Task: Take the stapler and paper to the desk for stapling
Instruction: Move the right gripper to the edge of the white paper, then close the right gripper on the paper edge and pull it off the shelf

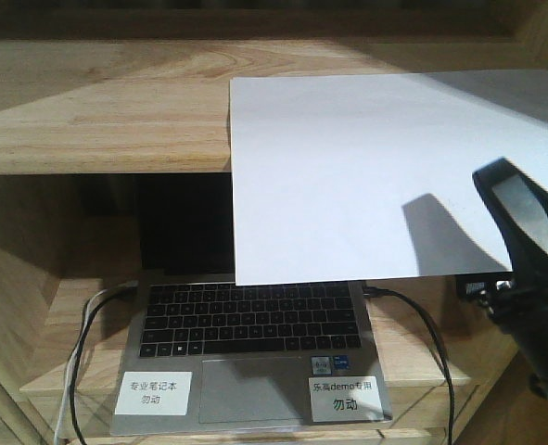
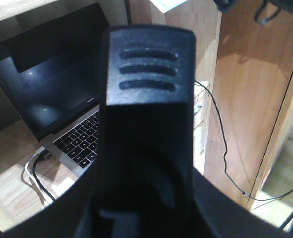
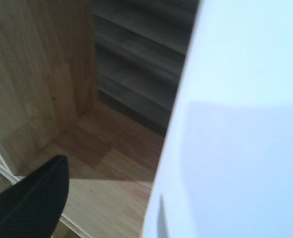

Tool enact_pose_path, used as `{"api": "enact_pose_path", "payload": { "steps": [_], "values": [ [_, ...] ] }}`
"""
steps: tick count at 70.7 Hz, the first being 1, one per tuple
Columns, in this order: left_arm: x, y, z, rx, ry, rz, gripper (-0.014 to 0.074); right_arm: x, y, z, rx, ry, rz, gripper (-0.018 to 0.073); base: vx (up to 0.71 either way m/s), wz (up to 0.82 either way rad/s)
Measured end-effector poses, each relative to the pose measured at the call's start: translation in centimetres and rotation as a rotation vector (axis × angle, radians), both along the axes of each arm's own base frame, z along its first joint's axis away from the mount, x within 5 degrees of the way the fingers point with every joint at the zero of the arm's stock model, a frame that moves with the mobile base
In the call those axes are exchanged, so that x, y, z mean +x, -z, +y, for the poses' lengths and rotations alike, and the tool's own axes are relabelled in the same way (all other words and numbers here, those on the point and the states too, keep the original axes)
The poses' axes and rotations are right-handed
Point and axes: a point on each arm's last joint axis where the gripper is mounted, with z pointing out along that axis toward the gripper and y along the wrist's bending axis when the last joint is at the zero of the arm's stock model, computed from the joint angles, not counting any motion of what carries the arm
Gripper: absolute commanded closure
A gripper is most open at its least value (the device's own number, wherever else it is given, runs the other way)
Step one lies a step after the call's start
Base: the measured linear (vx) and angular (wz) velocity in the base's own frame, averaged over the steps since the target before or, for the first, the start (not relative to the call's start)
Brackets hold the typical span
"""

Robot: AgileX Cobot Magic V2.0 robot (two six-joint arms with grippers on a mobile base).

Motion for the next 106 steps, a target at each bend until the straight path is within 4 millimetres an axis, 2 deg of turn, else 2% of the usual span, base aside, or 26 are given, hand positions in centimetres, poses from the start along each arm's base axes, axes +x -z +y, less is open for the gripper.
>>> {"api": "enact_pose_path", "payload": {
  "steps": [44,53,65,91,106],
  "values": [
    [0.00,0.00,-0.01,0.000,0.001,0.000,0.0603,0.44,-0.11,-0.48,0.000,0.079,0.002,-0.0033,0.00,0.00],
    [0.00,0.00,-0.01,0.000,0.001,0.000,0.0603,0.45,-0.11,-0.49,-0.001,0.081,0.002,-0.0008,0.00,0.00],
    [0.00,0.00,-0.01,0.000,0.001,0.000,0.0603,0.45,-0.11,-0.49,-0.001,0.081,0.002,0.0101,0.00,0.00],
    [0.00,0.00,-0.01,0.000,0.001,0.000,0.0603,0.52,0.08,-0.43,-0.013,0.079,0.022,0.0573,0.00,0.00],
    [0.00,0.00,-0.01,0.000,0.001,0.000,0.0603,0.52,0.09,-0.42,-0.014,0.078,0.023,0.0567,0.00,0.00]
  ]
}}
